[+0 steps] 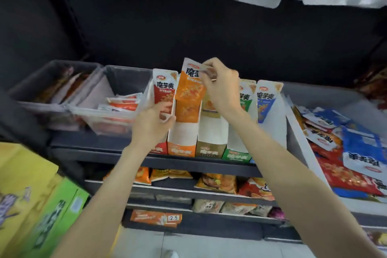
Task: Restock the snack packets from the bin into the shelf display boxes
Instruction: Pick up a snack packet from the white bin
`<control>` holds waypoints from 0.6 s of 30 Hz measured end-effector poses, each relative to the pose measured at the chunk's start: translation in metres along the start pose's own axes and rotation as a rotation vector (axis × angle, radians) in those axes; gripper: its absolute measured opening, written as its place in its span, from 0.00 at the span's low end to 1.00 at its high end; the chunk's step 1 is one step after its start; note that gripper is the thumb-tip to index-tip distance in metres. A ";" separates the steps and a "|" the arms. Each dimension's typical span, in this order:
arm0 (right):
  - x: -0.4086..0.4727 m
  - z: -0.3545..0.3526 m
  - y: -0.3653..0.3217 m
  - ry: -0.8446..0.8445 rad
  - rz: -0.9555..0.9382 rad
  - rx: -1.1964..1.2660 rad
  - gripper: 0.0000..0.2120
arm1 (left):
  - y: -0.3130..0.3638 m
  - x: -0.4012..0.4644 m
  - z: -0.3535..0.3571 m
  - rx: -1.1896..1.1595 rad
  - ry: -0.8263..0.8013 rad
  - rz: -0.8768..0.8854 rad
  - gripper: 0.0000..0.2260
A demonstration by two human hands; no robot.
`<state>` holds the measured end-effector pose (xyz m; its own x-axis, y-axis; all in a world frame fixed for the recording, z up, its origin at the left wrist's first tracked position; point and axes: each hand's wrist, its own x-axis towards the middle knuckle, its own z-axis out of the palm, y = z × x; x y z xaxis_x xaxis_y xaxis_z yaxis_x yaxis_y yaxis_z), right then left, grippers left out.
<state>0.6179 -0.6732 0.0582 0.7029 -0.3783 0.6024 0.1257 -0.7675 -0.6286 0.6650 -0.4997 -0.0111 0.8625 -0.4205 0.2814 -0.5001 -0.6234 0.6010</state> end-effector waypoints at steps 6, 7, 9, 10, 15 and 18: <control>0.010 0.031 0.021 -0.169 -0.070 -0.326 0.05 | -0.005 0.000 0.006 0.025 -0.011 -0.050 0.16; 0.010 0.035 0.026 -0.168 -0.110 -0.399 0.05 | -0.004 0.001 0.006 0.029 -0.012 -0.054 0.16; 0.009 0.041 0.034 -0.140 -0.162 -0.539 0.07 | -0.004 0.002 0.005 0.027 -0.029 -0.054 0.16; 0.009 0.043 0.036 -0.131 -0.158 -0.584 0.09 | -0.003 0.002 0.004 0.034 -0.037 -0.047 0.16; 0.002 0.038 0.032 -0.062 -0.089 -0.533 0.15 | 0.007 0.003 -0.003 0.073 0.039 0.003 0.16; -0.018 0.004 0.018 -0.049 -0.059 -0.341 0.11 | 0.028 -0.004 -0.006 -0.120 0.077 0.103 0.12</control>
<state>0.6104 -0.6779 0.0339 0.7351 -0.3094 0.6032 -0.0682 -0.9190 -0.3883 0.6484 -0.5117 0.0093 0.8128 -0.4239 0.3996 -0.5774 -0.4948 0.6494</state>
